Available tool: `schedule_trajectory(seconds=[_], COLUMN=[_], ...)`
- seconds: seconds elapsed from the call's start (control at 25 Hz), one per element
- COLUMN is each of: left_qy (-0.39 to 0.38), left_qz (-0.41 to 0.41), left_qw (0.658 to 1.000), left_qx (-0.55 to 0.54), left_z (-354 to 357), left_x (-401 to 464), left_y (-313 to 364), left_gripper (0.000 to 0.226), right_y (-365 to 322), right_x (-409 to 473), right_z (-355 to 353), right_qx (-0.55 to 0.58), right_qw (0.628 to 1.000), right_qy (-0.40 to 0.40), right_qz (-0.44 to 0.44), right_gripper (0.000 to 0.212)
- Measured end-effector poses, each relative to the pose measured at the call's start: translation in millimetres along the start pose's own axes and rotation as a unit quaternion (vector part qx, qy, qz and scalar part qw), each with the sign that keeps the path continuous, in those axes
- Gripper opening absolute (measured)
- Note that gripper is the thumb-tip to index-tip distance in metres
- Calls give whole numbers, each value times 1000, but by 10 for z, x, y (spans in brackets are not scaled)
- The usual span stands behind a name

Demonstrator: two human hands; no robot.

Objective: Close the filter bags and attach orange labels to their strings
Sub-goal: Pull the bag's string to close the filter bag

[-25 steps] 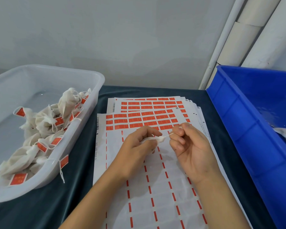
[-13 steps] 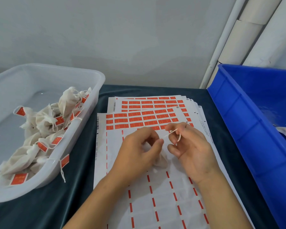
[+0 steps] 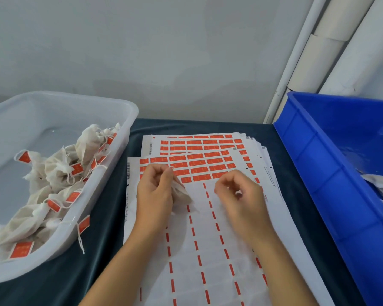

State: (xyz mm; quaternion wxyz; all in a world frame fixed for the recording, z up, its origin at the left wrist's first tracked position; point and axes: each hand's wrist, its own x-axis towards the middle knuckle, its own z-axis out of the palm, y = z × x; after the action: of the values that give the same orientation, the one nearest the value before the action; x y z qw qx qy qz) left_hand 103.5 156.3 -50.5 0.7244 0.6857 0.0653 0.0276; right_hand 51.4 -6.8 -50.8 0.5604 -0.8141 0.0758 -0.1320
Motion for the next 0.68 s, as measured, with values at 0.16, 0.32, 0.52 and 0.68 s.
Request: schedule_trajectory(seconds=[0.16, 0.32, 0.52, 0.68], left_qy=[13, 30, 108, 167], left_qz=[9, 5, 3, -12], left_qw=[1000, 999, 992, 981], left_qx=[-5, 12, -61, -95], left_z=[2, -6, -13, -47], left_x=[-3, 29, -25, -11], left_y=[-26, -42, -35, -58], left_gripper=[17, 17, 18, 20], right_y=[-141, -316, -293, -173], right_x=[9, 115, 336, 387], right_z=[95, 92, 454, 796], right_qx=[-228, -340, -466, -481], right_qw=[971, 939, 883, 876], right_qy=[-37, -39, -13, 10], right_qz=[-53, -29, -43, 8], right_gripper=[6, 15, 50, 72])
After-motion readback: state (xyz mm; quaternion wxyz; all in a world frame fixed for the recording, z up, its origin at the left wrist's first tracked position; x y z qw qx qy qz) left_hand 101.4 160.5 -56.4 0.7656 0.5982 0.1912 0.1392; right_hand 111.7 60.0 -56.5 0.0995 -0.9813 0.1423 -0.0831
